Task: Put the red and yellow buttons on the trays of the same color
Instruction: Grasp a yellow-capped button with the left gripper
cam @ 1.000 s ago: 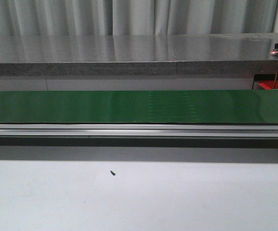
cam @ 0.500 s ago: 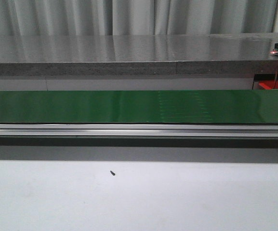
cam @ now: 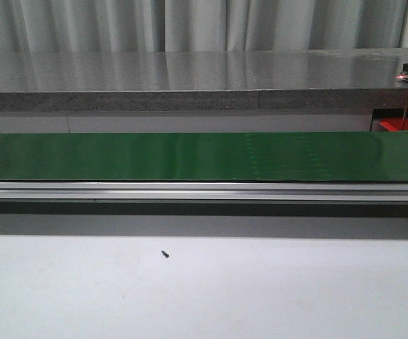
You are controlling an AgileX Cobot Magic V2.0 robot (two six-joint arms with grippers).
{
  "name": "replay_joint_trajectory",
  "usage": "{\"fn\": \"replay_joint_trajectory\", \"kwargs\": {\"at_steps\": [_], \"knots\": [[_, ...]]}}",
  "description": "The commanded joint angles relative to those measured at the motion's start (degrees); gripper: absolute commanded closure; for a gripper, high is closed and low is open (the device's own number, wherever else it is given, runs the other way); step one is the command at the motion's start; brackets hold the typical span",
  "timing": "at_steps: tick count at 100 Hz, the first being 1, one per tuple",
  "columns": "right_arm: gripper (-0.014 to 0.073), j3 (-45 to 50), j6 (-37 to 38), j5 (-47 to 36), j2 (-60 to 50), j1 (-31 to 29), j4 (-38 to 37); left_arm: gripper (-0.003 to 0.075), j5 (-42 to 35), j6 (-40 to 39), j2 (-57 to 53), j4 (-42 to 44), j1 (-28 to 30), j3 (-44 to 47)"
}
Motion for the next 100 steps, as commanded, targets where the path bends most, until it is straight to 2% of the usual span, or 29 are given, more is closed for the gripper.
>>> {"fn": "replay_joint_trajectory", "kwargs": {"at_steps": [1, 37, 63, 85, 92, 100], "knots": [[0.0715, -1.0, -0.2, -4.6, -1.0, 0.1, -0.2, 0.0153, -2.0, 3.7, -0.2, -1.3, 0.1, -1.6], [0.0715, -1.0, -0.2, -4.6, -1.0, 0.1, -0.2, 0.0153, -9.1, 5.6, 5.4, -1.7, 0.1, -1.9], [0.0715, -1.0, -0.2, -4.6, -1.0, 0.1, -0.2, 0.0153, -11.7, 10.6, 9.5, -6.2, 0.1, -2.1], [0.0715, -1.0, -0.2, -4.6, -1.0, 0.1, -0.2, 0.0155, -15.6, 10.8, 10.4, -6.5, 0.1, -2.1], [0.0715, -1.0, -0.2, -4.6, -1.0, 0.1, -0.2, 0.019, -16.3, 11.0, 10.4, -6.5, 0.1, -2.1], [0.0715, -1.0, -0.2, -4.6, -1.0, 0.1, -0.2, 0.0286, -16.8, 11.0, 10.4, -6.5, 0.1, -2.1]]}}
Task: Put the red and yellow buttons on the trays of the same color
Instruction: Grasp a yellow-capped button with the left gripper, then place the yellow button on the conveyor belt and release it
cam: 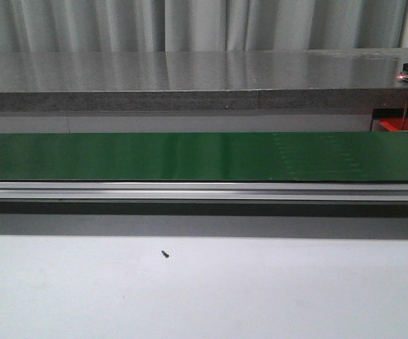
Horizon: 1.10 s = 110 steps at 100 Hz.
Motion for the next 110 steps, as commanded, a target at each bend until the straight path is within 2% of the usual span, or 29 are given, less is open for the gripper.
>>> {"fn": "replay_joint_trajectory", "kwargs": {"at_steps": [1, 9, 23, 50, 93, 110], "knots": [[0.0715, -1.0, -0.2, -4.6, -1.0, 0.1, -0.2, 0.0295, -2.7, 0.2, -2.5, -1.1, 0.1, -1.8], [0.0715, -1.0, -0.2, -4.6, -1.0, 0.1, -0.2, 0.039, -2.7, 0.2, -2.5, -1.1, 0.1, -1.8], [0.0715, -1.0, -0.2, -4.6, -1.0, 0.1, -0.2, 0.0481, -2.3, 0.3, -2.5, -1.1, 0.1, -1.8], [0.0715, -1.0, -0.2, -4.6, -1.0, 0.1, -0.2, 0.0489, 1.3, 0.3, -5.8, -0.9, 0.1, -1.8], [0.0715, -1.0, -0.2, -4.6, -1.0, 0.1, -0.2, 0.049, 7.8, 0.3, -21.4, -1.1, -0.3, -1.8], [0.0715, -1.0, -0.2, -4.6, -1.0, 0.1, -0.2, 0.049, 11.2, 0.3, -23.8, -1.0, -1.7, -3.0]]}}
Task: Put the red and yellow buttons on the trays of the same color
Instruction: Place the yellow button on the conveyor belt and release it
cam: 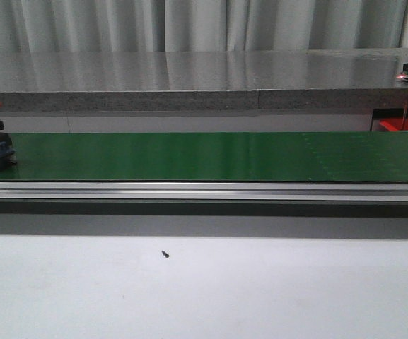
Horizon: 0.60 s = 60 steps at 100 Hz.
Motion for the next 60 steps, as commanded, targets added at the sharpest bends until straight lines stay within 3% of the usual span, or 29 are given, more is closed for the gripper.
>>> {"fn": "replay_joint_trajectory", "kwargs": {"at_steps": [1, 60], "knots": [[0.0715, -1.0, -0.2, -4.6, -1.0, 0.1, -0.2, 0.049, 0.1, 0.1, -2.9, -0.8, -1.2, -3.1], [0.0715, -1.0, -0.2, -4.6, -1.0, 0.1, -0.2, 0.049, 1.5, 0.1, 2.8, -0.8, -17.5, -8.1]]}}
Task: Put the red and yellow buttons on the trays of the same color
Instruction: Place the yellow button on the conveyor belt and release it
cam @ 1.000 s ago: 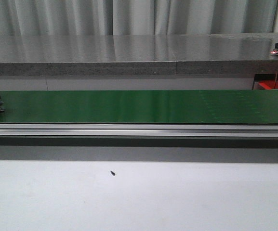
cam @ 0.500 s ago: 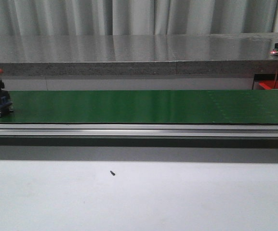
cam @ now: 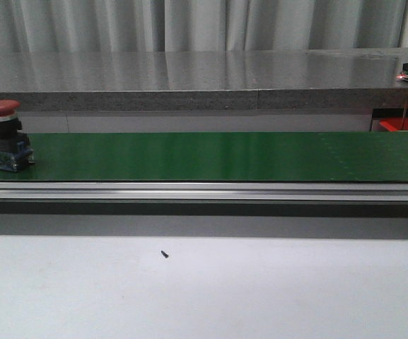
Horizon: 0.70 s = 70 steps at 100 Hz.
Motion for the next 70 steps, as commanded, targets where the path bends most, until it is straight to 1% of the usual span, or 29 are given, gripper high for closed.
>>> {"fn": "replay_joint_trajectory", "kwargs": {"at_steps": [1, 17, 55, 58, 62, 65, 70], "knots": [[0.0715, -1.0, -0.2, -4.6, -1.0, 0.1, -0.2, 0.049, -2.1, 0.1, -0.3, -1.0, -2.6, -2.3], [0.0715, -1.0, -0.2, -4.6, -1.0, 0.1, -0.2, 0.049, -2.8, 0.1, 3.3, -1.0, -5.2, -2.6], [0.0715, -1.0, -0.2, -4.6, -1.0, 0.1, -0.2, 0.0481, -2.3, 0.2, 8.1, -0.4, -5.2, -2.6], [0.0715, -1.0, -0.2, -4.6, -1.0, 0.1, -0.2, 0.0465, -2.1, 0.4, 8.2, -0.4, -5.2, -2.6], [0.0715, -1.0, -0.2, -4.6, -1.0, 0.1, -0.2, 0.0422, -1.8, 0.4, 8.2, -0.4, -5.2, -2.6], [0.0715, -1.0, -0.2, -4.6, -1.0, 0.1, -0.2, 0.038, -1.8, 0.4, 8.2, -0.4, -5.2, -2.6], [0.0715, -1.0, -0.2, -4.6, -1.0, 0.1, -0.2, 0.0277, -1.7, 0.4, 8.1, -0.5, -5.2, -2.8]]}}
